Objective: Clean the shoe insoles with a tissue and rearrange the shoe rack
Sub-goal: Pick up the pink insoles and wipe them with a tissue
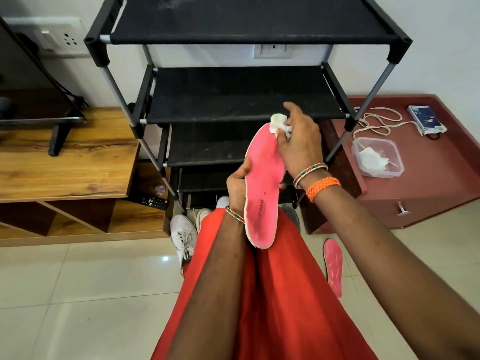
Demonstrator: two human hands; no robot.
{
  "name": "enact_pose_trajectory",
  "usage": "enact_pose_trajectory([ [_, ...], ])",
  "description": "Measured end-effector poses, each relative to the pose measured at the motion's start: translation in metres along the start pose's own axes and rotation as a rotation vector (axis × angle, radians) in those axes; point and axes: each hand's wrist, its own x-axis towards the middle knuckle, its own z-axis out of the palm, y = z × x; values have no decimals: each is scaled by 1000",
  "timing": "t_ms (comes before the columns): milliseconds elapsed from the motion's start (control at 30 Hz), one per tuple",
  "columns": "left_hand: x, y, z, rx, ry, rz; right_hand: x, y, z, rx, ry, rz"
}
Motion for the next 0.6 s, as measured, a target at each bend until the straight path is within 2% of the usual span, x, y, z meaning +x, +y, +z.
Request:
enact_pose_trajectory([
  [100, 2, 3, -4, -14, 35, 32, -9, -8, 7, 51, -124, -146],
  [200, 5, 4, -7, -88, 57, 138, -33, -13, 14, 132, -308, -254],
  [267, 5, 4, -5, -103, 53, 191, -43, -14, 15, 106, -367, -324],
  [400, 8, -2, -4, -83, -13, 155, -18, -9, 10, 25, -274, -311],
  [533, 4, -5, 0, 62, -11, 93, 6, -2, 8, 58, -44, -113],
  [600, 3, -3, 0, 54, 3, 97, -7, -7, 9, 111, -43, -149],
])
